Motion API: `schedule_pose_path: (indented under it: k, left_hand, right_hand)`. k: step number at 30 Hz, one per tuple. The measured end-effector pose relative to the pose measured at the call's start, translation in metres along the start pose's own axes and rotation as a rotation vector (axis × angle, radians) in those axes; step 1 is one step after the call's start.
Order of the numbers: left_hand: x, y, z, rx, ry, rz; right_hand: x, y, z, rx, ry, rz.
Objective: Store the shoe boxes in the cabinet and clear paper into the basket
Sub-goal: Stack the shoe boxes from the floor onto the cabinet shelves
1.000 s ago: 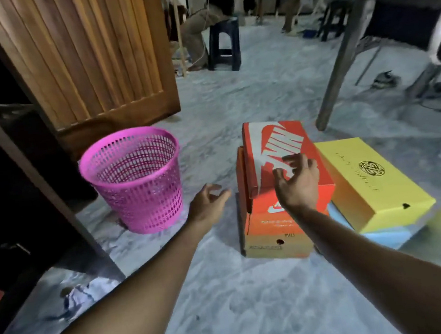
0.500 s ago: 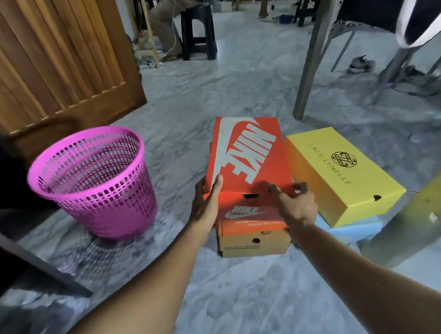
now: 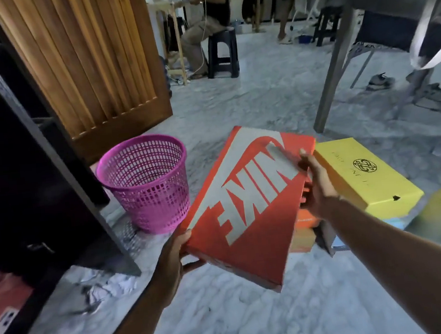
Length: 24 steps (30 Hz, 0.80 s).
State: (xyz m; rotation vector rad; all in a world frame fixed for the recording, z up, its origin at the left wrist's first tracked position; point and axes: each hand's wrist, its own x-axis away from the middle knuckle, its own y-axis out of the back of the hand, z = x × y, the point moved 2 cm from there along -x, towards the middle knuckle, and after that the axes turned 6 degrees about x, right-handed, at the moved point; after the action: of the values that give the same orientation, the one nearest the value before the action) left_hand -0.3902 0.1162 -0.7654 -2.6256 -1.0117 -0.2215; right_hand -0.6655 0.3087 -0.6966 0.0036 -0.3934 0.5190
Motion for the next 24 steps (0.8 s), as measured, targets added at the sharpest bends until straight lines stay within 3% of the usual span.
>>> schedule_pose_path:
  k: [5,7,14,20,24]
  left_hand:
    - [0.037,0.055,-0.022,-0.082,0.029,0.097]
    - [0.038,0.065,-0.041,-0.07,0.002,0.043]
    - [0.057,0.087,-0.107,0.069,-0.166,-0.049]
    - [0.119,0.132,-0.145,0.12,-0.301,-0.097]
    - [0.167,0.19,-0.164,0.157,-0.382,-0.233]
  right_hand:
    - [0.029,-0.043,0.005,-0.005,0.077,0.124]
    - [0.036,-0.057,0.004,0.012,0.112,0.164]
    - [0.097,-0.136,0.012,0.103,0.195,0.637]
    - [0.127,-0.22,0.022,0.172,0.236,0.775]
    - [0.136,-0.275,0.022,0.288,0.211,0.917]
